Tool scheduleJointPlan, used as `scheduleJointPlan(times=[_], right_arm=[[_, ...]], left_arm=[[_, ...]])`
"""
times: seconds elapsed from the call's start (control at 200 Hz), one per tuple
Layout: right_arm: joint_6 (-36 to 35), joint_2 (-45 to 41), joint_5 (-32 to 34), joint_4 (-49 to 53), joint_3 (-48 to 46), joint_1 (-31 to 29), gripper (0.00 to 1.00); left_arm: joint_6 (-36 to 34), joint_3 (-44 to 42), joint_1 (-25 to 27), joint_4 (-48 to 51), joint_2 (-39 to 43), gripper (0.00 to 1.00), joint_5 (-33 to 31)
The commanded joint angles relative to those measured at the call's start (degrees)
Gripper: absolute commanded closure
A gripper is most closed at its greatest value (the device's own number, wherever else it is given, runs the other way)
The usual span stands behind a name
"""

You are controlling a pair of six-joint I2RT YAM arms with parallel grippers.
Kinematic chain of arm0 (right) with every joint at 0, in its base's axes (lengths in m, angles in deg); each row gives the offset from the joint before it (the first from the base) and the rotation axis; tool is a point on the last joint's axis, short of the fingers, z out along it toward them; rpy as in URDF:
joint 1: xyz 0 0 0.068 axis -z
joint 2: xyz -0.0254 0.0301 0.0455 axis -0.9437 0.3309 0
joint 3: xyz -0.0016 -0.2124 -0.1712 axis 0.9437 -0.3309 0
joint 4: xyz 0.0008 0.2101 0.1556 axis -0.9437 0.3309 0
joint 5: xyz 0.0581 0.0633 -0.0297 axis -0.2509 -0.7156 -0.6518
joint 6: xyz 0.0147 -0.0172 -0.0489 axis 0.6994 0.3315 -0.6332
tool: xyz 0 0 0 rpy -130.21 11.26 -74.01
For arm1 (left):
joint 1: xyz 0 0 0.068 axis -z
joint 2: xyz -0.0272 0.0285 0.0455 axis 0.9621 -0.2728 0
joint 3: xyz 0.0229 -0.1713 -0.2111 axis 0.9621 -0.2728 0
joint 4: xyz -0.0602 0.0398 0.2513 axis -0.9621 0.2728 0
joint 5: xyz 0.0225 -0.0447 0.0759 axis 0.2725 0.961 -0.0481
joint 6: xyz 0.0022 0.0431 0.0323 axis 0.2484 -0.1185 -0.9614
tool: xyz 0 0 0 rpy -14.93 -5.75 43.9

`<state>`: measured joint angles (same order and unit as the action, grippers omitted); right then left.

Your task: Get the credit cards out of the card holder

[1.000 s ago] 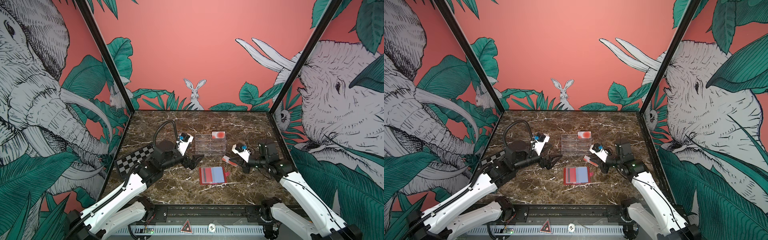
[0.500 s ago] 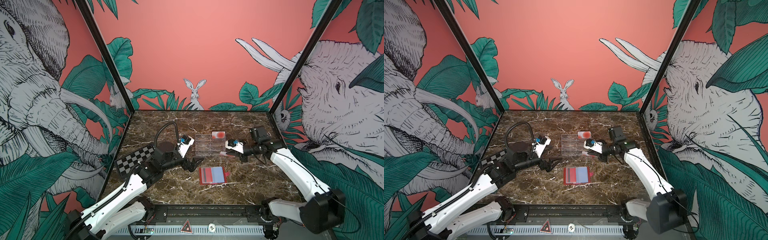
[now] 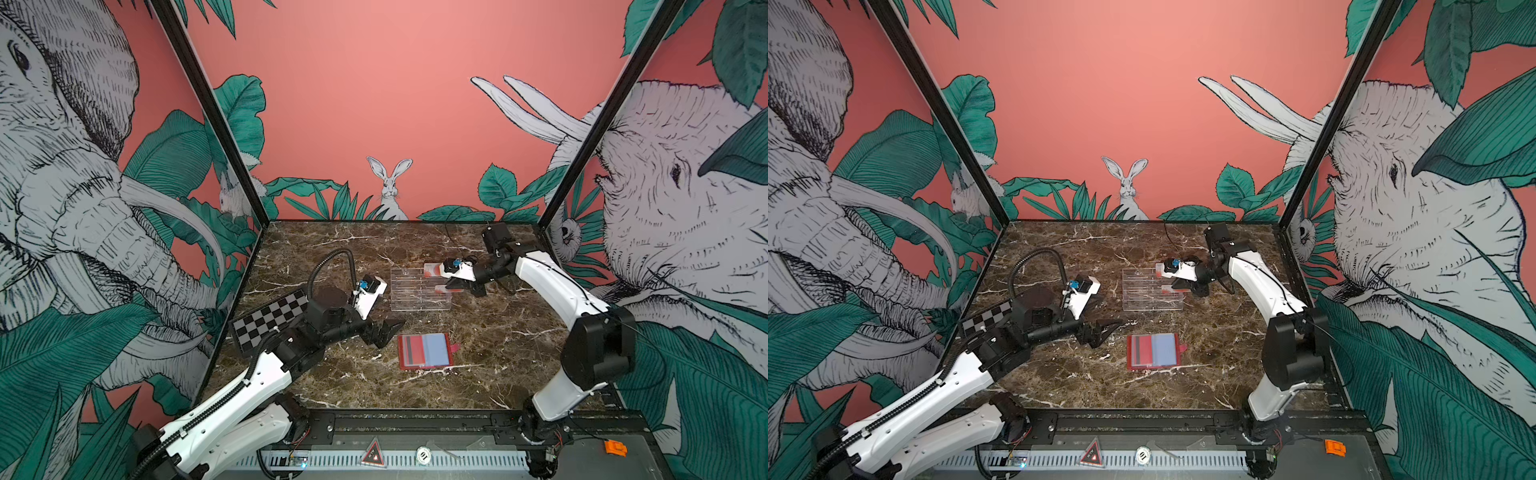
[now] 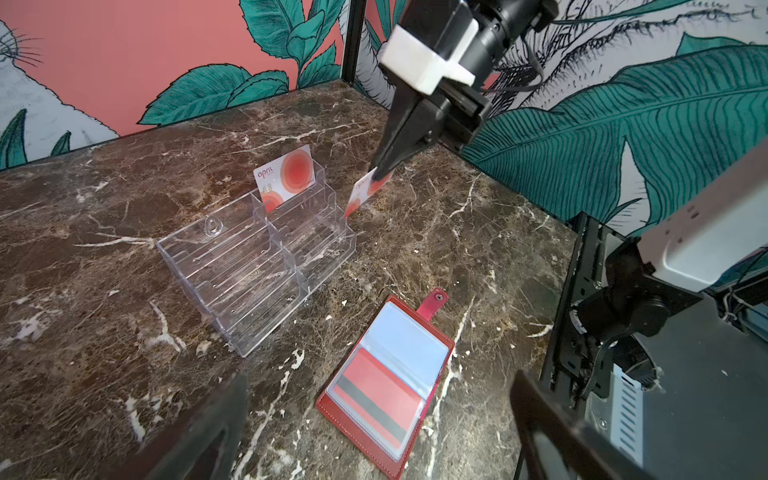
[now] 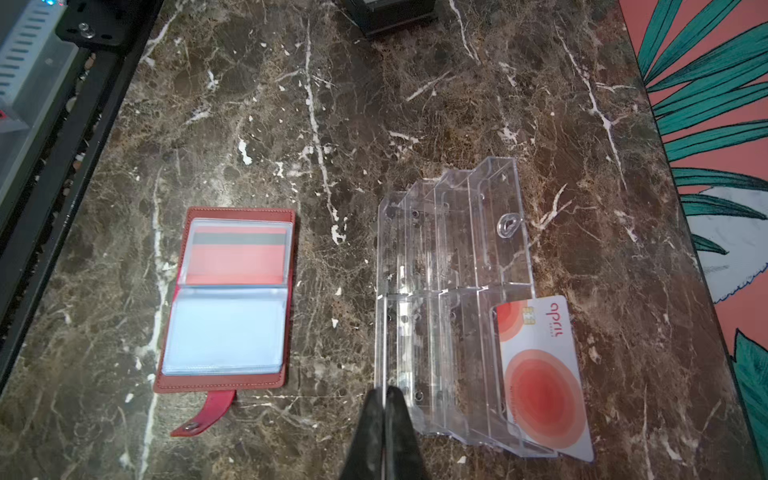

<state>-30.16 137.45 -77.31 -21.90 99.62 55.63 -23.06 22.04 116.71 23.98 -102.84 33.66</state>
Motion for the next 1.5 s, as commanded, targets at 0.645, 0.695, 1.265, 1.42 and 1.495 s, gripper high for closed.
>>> scheduleJointPlan(times=[0.645, 0.695, 1.265, 1.42, 1.495], right_arm=[[-9.5, 22.9, -4.2, 10.7, 27.0, 2.3, 1.0], [-9.6, 23.7, -4.5, 10.9, 28.0, 2.2, 1.0], [-7.8, 28.3, -6.7, 11.1, 33.0, 2.3, 1.0], [-7.5, 28.6, -6.4, 11.2, 32.8, 2.2, 1.0], [-7.4, 29.0, -6.1, 11.2, 32.8, 2.3, 1.0]], left_arm=[[0.7, 1.9, -0.3, -3.8, -9.5, 0.01, 0.4], [0.8, 1.9, -0.3, -4.0, -9.8, 0.01, 0.5], [0.7, 1.7, -0.3, -3.5, -10.4, 0.01, 0.6], [0.6, 1.6, -0.3, -3.0, -10.5, 0.01, 0.8], [0.6, 1.6, -0.3, -3.0, -10.5, 0.01, 0.7]])
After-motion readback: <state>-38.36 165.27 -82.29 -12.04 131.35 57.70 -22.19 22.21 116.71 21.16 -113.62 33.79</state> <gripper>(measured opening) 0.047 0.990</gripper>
